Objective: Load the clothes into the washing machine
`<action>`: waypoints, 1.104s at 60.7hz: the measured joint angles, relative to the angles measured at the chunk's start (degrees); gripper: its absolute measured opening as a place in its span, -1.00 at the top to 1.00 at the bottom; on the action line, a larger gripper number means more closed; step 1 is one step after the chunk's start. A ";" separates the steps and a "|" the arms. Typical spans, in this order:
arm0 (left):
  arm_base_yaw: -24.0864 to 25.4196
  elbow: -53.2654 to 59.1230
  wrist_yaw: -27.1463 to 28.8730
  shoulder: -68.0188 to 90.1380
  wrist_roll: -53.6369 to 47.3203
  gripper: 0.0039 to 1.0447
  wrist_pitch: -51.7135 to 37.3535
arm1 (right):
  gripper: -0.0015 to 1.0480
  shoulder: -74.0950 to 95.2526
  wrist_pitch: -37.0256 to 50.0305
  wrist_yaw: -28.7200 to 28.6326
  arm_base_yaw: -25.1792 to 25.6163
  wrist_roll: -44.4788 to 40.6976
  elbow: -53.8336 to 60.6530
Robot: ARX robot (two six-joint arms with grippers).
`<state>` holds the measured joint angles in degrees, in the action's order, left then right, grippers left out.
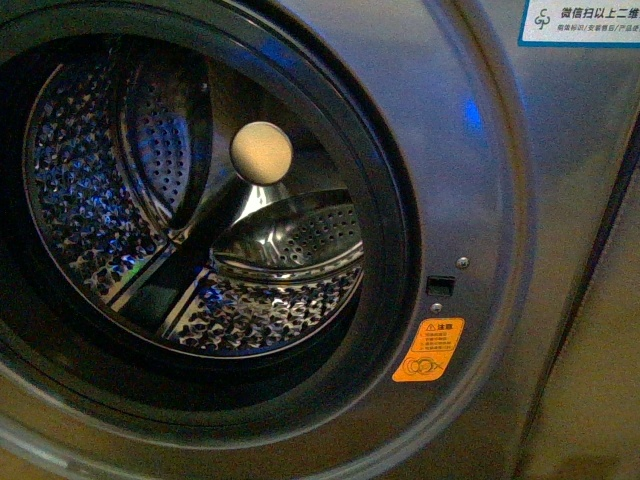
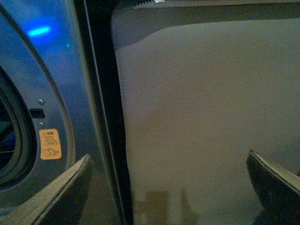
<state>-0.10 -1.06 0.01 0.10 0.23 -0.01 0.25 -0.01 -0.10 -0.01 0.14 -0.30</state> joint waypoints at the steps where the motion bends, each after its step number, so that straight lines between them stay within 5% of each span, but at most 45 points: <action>1: 0.00 0.00 0.00 0.00 0.00 -0.88 0.00 | -0.86 0.00 0.00 0.00 0.00 0.00 0.00; 28: 0.00 0.00 0.00 0.02 0.00 -0.88 0.00 | -0.86 0.00 0.00 0.02 0.00 0.00 0.00; 30: 0.00 0.00 0.00 0.02 0.00 -0.88 0.00 | -0.86 0.72 -0.37 -3.93 1.14 -0.79 -0.17; 38: 0.00 0.00 -0.02 0.00 0.00 -0.88 0.00 | -0.86 10.21 2.97 -37.53 14.49 -5.05 -2.49; 44: 0.00 0.00 0.09 0.00 0.00 -0.88 0.00 | -0.86 14.64 8.41 -50.69 21.07 -4.55 -4.50; 67: 0.00 0.00 0.02 0.00 0.00 -0.88 0.00 | -0.86 35.98 34.88 -62.03 38.29 3.43 -11.80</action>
<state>-0.10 -1.06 0.03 0.10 0.23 -0.01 36.23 34.87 -62.13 38.28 3.57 -12.10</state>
